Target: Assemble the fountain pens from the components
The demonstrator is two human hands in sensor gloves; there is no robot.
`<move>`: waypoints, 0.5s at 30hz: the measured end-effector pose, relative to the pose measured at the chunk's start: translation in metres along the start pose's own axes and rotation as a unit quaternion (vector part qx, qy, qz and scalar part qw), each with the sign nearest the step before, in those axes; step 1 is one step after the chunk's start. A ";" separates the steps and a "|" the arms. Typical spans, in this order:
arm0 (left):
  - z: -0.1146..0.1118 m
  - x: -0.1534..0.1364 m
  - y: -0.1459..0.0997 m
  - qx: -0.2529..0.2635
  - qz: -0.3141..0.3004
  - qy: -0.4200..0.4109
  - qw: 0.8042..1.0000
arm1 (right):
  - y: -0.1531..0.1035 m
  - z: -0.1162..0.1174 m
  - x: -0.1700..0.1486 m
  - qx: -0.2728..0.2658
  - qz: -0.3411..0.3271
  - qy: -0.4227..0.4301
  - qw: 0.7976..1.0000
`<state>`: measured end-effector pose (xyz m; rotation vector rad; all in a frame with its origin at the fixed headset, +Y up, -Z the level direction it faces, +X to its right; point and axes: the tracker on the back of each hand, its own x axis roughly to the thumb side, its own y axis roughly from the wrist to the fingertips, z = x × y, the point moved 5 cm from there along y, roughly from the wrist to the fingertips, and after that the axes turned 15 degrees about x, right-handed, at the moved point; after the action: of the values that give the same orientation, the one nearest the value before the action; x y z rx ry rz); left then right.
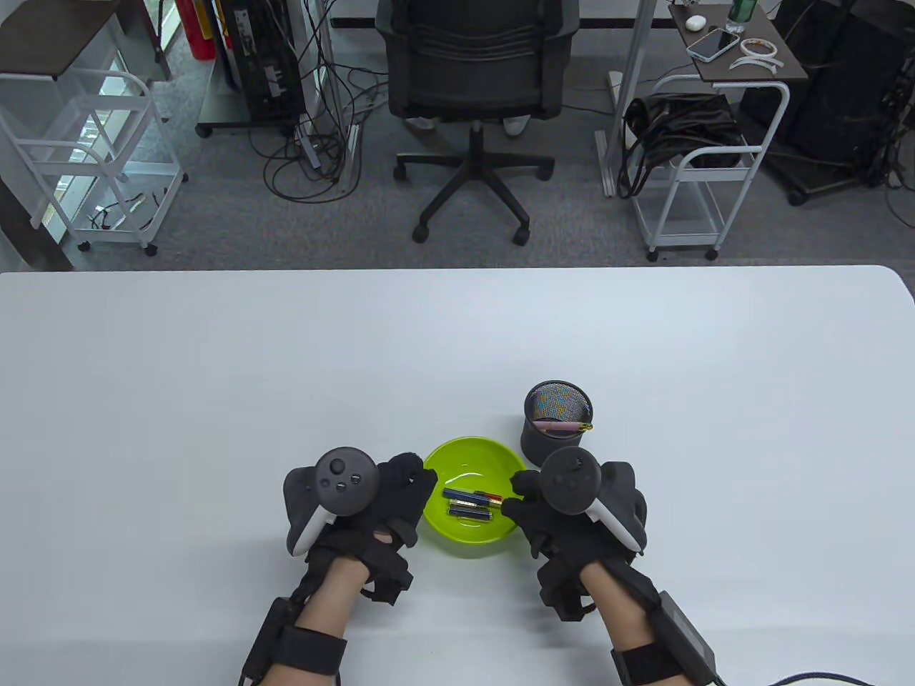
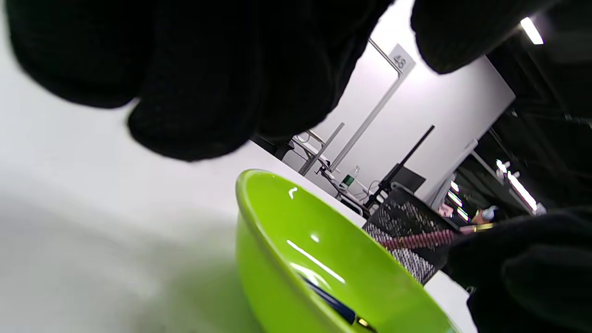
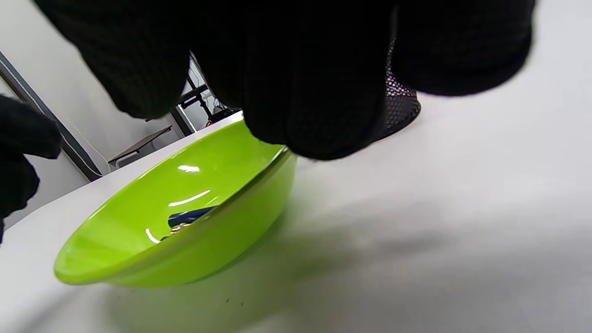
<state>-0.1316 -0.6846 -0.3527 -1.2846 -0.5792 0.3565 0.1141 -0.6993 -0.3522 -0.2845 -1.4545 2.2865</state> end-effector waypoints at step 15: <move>-0.086 0.067 0.029 -0.200 -0.076 0.281 0.936 | 0.002 -0.005 -0.011 0.022 0.012 0.040 0.999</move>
<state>-0.0246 -0.7080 -0.3813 -1.6343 -0.2594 -0.2753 0.1255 -0.7013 -0.3567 -0.3770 -1.3675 2.2953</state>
